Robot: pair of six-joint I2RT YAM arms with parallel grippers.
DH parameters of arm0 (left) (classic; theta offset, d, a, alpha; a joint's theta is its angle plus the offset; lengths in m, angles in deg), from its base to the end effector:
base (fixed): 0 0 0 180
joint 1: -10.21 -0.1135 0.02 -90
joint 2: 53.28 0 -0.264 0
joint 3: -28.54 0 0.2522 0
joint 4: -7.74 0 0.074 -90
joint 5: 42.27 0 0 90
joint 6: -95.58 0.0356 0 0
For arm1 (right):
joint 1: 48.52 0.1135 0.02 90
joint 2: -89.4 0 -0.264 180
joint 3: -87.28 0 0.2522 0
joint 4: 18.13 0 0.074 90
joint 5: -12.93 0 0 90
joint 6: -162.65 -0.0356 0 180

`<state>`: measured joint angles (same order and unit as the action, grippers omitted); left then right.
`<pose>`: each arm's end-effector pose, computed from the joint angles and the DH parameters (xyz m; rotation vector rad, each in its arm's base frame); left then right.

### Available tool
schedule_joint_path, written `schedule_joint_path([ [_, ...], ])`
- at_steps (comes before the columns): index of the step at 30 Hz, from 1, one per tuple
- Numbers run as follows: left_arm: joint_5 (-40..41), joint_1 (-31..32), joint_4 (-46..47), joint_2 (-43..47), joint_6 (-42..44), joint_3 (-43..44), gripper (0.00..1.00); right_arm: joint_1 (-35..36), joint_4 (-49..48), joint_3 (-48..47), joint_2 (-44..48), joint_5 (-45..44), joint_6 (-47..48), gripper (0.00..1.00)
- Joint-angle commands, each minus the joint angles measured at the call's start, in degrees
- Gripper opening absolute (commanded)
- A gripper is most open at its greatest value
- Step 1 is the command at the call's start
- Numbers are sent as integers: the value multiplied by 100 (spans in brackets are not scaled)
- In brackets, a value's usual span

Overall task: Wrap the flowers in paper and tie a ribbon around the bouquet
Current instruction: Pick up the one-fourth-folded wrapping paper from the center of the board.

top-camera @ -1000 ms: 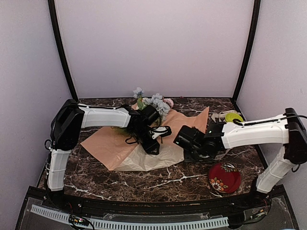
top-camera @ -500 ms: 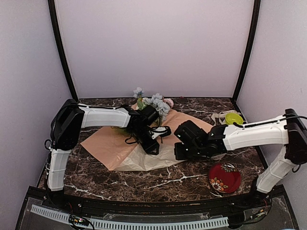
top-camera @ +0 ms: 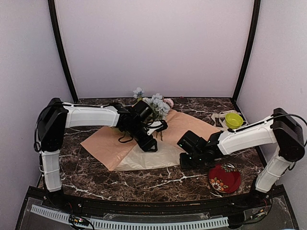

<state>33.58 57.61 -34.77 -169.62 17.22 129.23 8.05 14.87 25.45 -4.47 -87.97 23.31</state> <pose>0.2895 -0.3277 0.1899 1.3798 2.2475 -0.5421 0.1696 0.2446 0.1443 -0.1138 2.7099 0.3232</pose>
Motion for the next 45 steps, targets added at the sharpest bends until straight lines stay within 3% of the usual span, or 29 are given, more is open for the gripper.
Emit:
schedule_joint_path([
  [1,-168,-29,519,1496,-422,-925,54,-41,87,95,-61,27,-232,8],
  [7,213,-29,679,2226,-899,-2445,47,-41,182,-21,-112,79,-207,8],
  [17,731,-29,340,1688,-1245,-2830,41,65,469,-680,209,15,582,8],
  [20,685,-28,393,1616,-1289,-2874,41,190,-143,-1025,479,900,1256,10],
  [23,599,-29,526,1635,-1376,-3024,41,196,-934,-1326,132,2325,1362,10],
  [25,561,-29,577,1655,-1421,-3093,41,196,-1440,-1442,-210,2812,1105,9],
  [31,498,-29,744,1819,-1569,-3172,41,135,-805,-2451,-1525,2958,1062,0],
  [34,456,-28,851,1987,-1659,-3243,41,114,-520,-2478,-1821,2840,978,0],
  [42,495,-40,1587,3259,-2410,-3853,50,55,-38,-2394,-2240,2590,877,0],
  [45,1113,-143,1628,3984,-3326,-4198,65,55,-19,-2373,-2260,2546,862,0],
])
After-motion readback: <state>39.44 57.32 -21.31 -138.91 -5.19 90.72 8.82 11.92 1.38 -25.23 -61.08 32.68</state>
